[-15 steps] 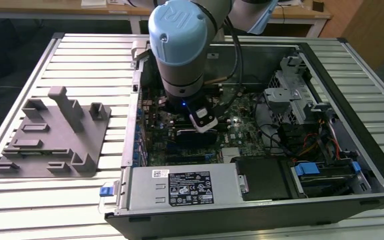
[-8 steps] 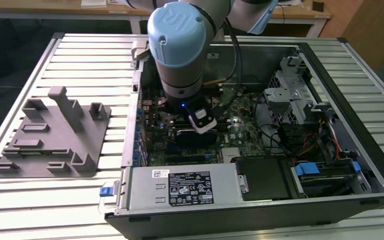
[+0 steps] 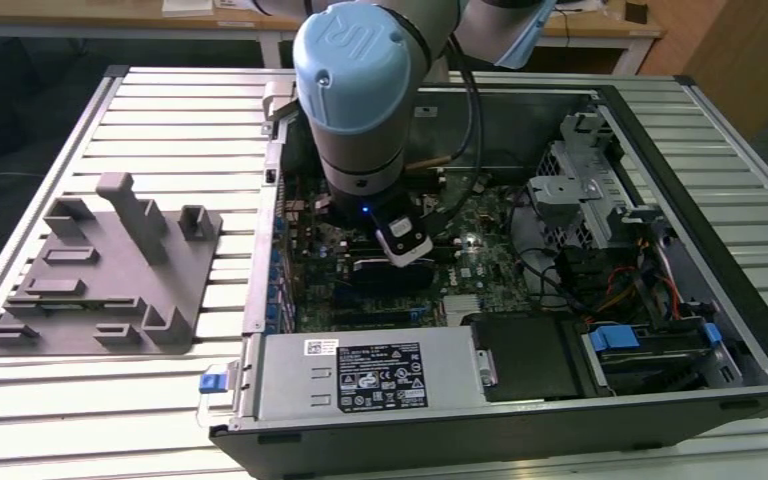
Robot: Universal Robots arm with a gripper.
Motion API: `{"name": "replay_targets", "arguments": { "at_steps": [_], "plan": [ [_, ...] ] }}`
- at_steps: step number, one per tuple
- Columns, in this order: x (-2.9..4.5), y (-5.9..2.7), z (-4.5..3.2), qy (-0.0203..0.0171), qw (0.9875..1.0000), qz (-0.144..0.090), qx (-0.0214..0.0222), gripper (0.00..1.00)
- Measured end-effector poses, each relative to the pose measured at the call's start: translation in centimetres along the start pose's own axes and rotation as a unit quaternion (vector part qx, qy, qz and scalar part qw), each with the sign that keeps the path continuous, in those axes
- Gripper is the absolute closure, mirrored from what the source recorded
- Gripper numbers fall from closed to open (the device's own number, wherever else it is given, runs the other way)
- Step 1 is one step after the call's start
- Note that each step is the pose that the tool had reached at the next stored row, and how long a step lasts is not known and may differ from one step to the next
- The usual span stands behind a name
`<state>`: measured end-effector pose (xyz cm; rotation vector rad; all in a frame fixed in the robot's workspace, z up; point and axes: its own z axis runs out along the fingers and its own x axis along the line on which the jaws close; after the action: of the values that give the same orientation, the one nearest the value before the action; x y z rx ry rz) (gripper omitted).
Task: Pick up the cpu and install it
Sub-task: 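Install the second cpu locking lever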
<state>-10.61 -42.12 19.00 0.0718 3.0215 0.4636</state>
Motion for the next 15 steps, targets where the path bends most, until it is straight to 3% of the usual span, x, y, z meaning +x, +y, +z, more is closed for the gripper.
{"name": "replay_targets", "arguments": {
  "at_steps": [15],
  "plan": [
    [-0.29,1.09,-3.04,0.0001,1.0000,0.000,0.0004,0.89]
  ]
}}
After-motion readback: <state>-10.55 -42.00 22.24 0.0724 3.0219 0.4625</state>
